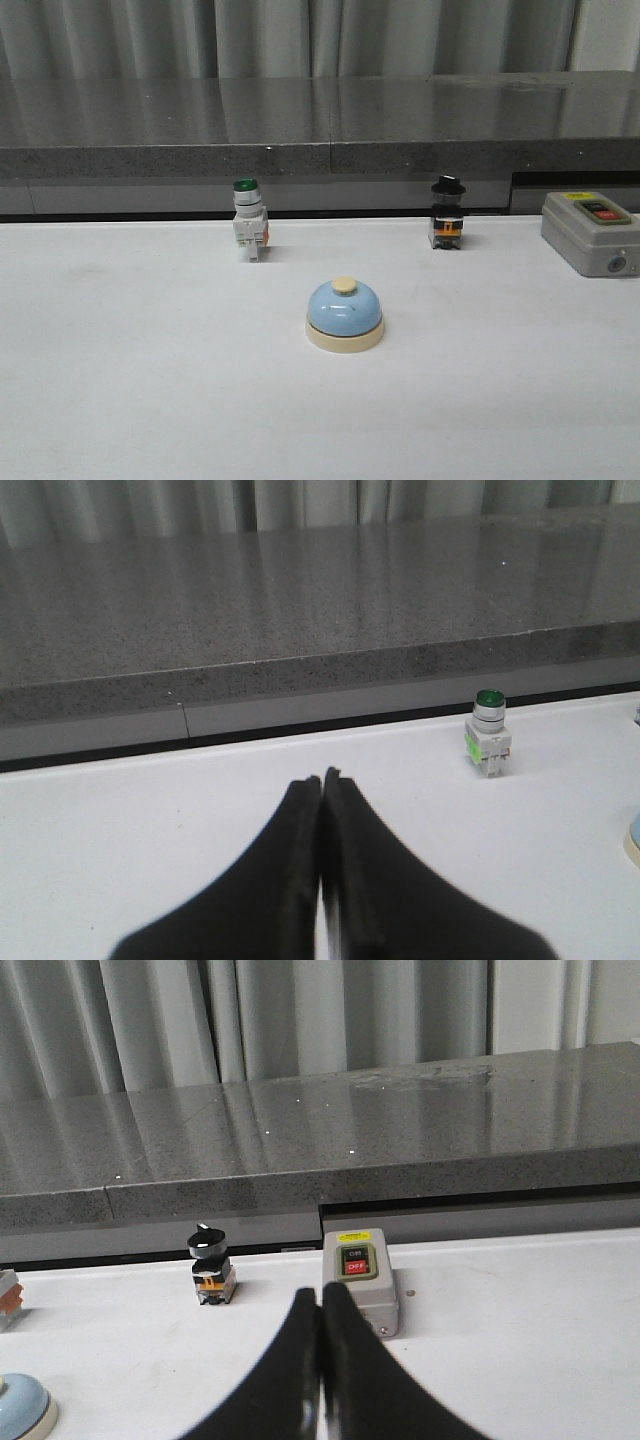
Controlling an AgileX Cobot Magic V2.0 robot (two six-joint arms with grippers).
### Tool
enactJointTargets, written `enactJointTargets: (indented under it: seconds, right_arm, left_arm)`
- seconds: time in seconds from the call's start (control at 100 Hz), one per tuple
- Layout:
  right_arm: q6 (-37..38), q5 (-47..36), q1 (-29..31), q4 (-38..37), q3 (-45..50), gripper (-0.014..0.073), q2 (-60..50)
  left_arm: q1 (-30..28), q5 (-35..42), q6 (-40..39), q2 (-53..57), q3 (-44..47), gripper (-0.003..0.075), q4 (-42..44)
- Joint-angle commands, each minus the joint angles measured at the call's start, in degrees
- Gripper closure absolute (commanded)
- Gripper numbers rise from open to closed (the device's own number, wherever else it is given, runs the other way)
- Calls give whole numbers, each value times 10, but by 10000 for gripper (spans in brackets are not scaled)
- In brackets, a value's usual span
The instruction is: Place and press bell with both arms
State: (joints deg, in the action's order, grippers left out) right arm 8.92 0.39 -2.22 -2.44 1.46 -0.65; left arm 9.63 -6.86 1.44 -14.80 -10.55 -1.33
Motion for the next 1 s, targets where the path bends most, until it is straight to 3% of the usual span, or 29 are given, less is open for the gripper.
enactJointTargets:
  seconds: [0.0,0.45,0.99]
  right_arm:
    - [-2,-45,3,-2,-8,654,-10]
    - [-2,-45,3,-2,-8,654,-10]
    - [-2,-45,3,-2,-8,654,-10]
  left_arm:
    - [-2,101,-6,27,28,741,13]
    - [-29,105,-6,161,127,741,10]
    - [-65,100,-6,168,130,741,10]
